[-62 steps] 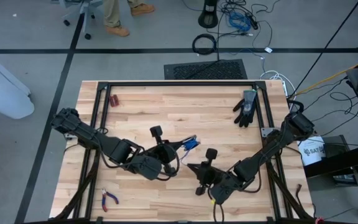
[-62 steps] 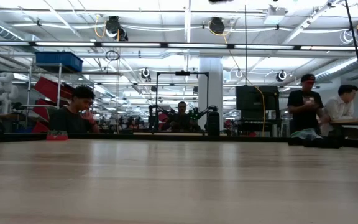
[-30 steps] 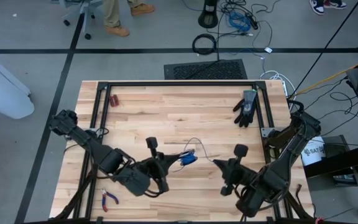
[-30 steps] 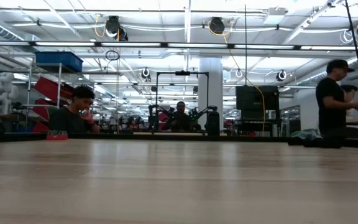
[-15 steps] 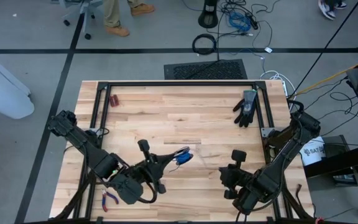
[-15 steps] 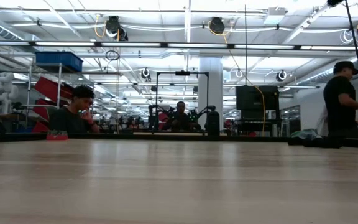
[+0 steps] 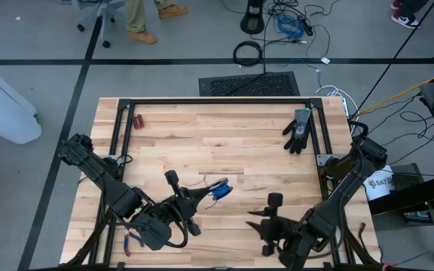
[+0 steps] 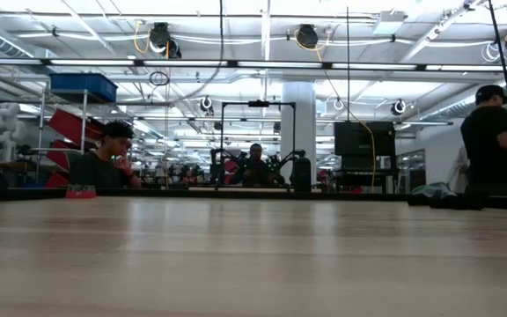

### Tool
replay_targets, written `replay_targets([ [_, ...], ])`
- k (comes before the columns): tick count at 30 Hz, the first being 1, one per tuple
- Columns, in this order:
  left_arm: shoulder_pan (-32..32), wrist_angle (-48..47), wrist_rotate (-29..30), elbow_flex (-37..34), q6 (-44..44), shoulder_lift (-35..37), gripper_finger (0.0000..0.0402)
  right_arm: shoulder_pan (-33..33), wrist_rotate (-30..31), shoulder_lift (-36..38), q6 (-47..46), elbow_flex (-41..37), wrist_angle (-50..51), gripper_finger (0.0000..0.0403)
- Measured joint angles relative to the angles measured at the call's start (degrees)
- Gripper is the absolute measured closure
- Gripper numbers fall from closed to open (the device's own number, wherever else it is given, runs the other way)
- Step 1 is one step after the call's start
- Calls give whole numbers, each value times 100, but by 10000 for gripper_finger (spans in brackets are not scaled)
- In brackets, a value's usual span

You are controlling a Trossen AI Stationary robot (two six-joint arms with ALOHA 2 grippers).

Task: Coil cords
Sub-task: Uncoil the blue wire from the spool

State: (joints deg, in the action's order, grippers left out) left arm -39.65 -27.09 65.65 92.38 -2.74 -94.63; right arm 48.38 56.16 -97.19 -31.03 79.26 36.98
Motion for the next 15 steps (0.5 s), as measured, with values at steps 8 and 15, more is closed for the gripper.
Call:
replay_targets([
  [8, -90, 31, 59, 0, 1, 0, 399, -302, 379, -489, 1548, 0, -1717, 240],
  [15, -88, 90, 63, 2, 2, 2, 399, -581, 448, -846, 2039, -1, -2248, 238],
])
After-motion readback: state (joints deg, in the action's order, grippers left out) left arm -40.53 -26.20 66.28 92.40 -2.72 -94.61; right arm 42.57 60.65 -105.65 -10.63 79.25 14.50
